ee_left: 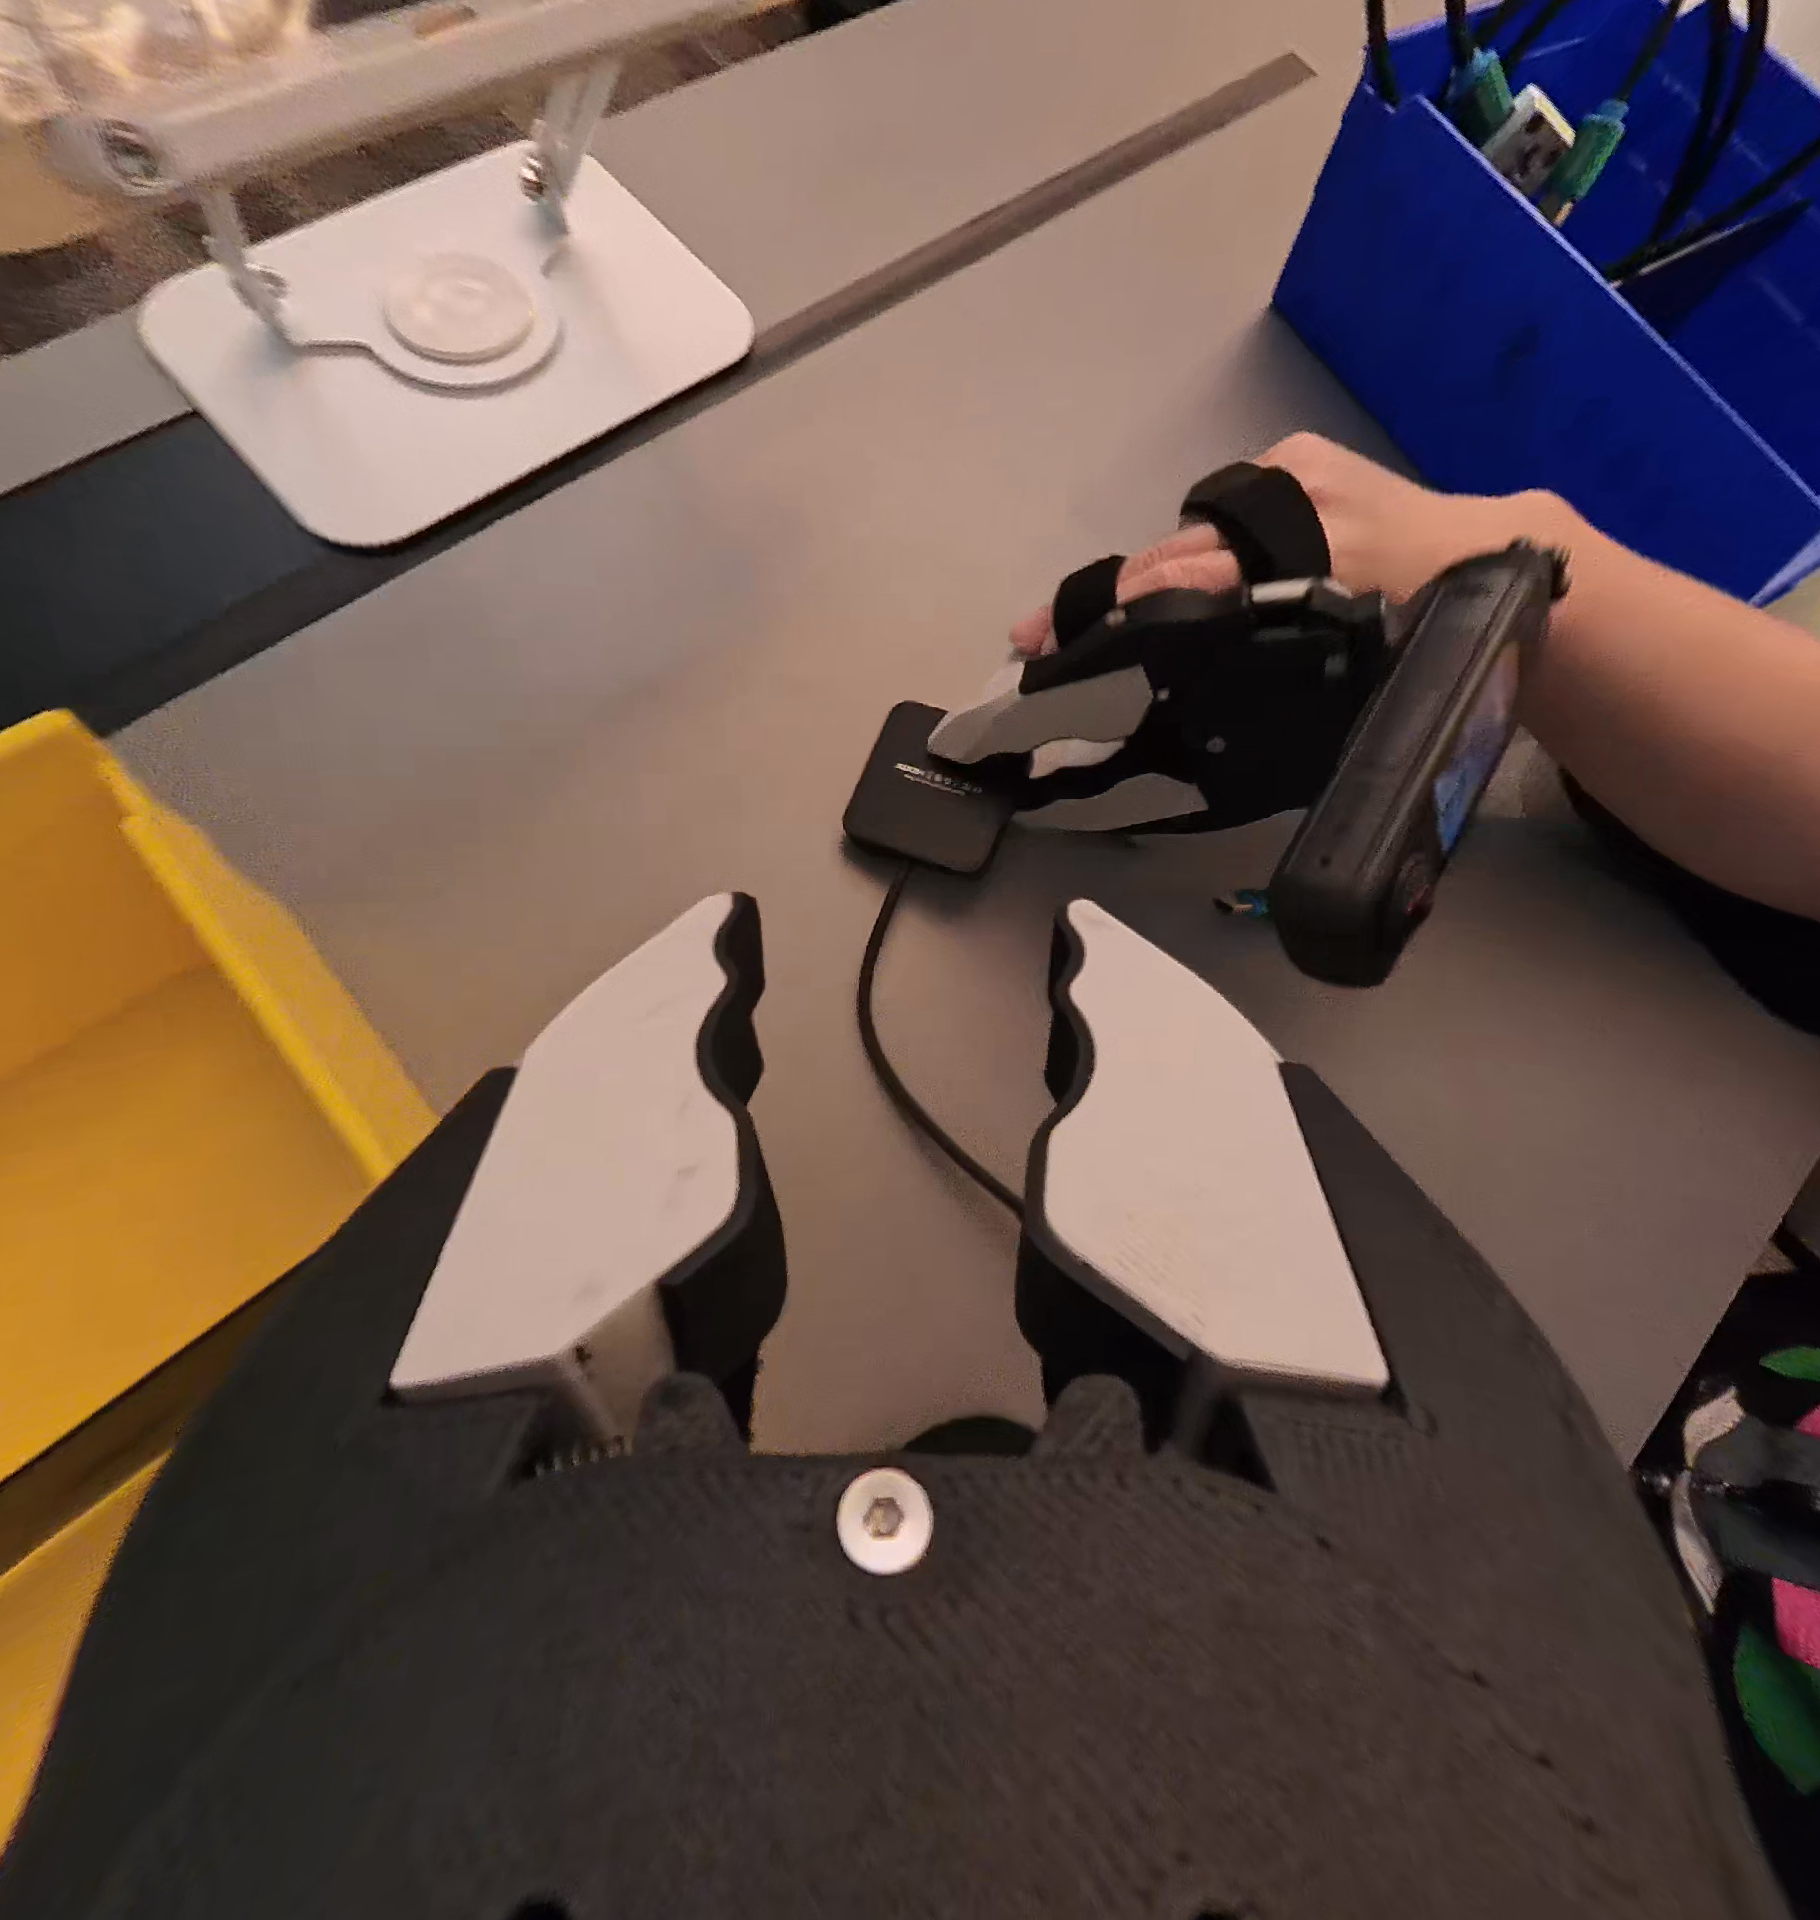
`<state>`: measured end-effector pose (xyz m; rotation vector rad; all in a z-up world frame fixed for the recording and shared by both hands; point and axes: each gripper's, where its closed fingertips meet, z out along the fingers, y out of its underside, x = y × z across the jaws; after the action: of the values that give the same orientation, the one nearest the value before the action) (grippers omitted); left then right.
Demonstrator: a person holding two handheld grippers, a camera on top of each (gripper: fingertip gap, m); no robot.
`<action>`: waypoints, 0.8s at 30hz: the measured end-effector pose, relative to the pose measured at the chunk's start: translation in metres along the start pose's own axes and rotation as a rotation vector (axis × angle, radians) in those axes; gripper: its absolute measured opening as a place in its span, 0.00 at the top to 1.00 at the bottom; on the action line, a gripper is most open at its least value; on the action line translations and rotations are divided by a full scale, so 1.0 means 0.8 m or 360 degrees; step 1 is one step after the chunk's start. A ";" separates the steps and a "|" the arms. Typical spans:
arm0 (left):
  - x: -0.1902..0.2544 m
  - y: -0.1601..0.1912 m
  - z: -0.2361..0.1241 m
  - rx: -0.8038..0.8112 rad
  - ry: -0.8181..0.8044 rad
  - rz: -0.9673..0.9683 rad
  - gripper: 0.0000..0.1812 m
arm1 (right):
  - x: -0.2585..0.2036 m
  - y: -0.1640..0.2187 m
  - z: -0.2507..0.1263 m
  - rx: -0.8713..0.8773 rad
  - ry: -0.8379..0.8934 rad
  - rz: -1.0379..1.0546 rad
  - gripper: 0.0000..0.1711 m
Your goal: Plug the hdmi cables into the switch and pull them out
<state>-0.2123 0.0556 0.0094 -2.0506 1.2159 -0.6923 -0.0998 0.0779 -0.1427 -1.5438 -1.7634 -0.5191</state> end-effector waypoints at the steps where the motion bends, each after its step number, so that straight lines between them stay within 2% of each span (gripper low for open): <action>1: 0.005 -0.001 0.011 -0.0012 0.0029 0.0002 0.71 | -0.005 0.002 -0.007 0.0024 -0.0105 0.0108 0.81; 5: 0.023 -0.007 0.051 -0.0026 0.0135 -0.0009 0.70 | -0.022 0.015 -0.044 0.0095 -0.0519 0.0521 0.78; 9: 0.045 -0.011 0.085 0.0019 0.0234 -0.0059 0.69 | 0.012 0.018 -0.116 0.0325 -0.0530 0.0793 0.79; 10: 0.051 -0.008 0.094 0.0011 0.0253 -0.0063 0.69 | 0.013 0.025 -0.136 0.0297 -0.0567 0.0823 0.79; 15: 0.097 0.026 0.157 -0.0130 0.0269 0.0084 0.70 | 0.044 0.061 -0.233 0.0183 -0.0256 0.0779 0.78; 18: 0.122 0.047 0.199 -0.0270 0.0243 0.0205 0.77 | 0.059 0.053 -0.280 0.0281 -0.0066 0.0727 0.78; 22: 0.123 0.055 0.230 -0.0369 0.0227 0.0188 0.76 | 0.059 0.048 -0.307 0.0363 -0.0016 0.0709 0.78; 24: 0.128 0.063 0.239 -0.0437 0.0312 0.0141 0.77 | 0.062 0.052 -0.307 0.0358 0.0016 0.0696 0.78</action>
<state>-0.0599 -0.0045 -0.1414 -2.1715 1.5792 -0.7315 0.0021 -0.0547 0.0487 -1.6906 -1.3629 -0.1078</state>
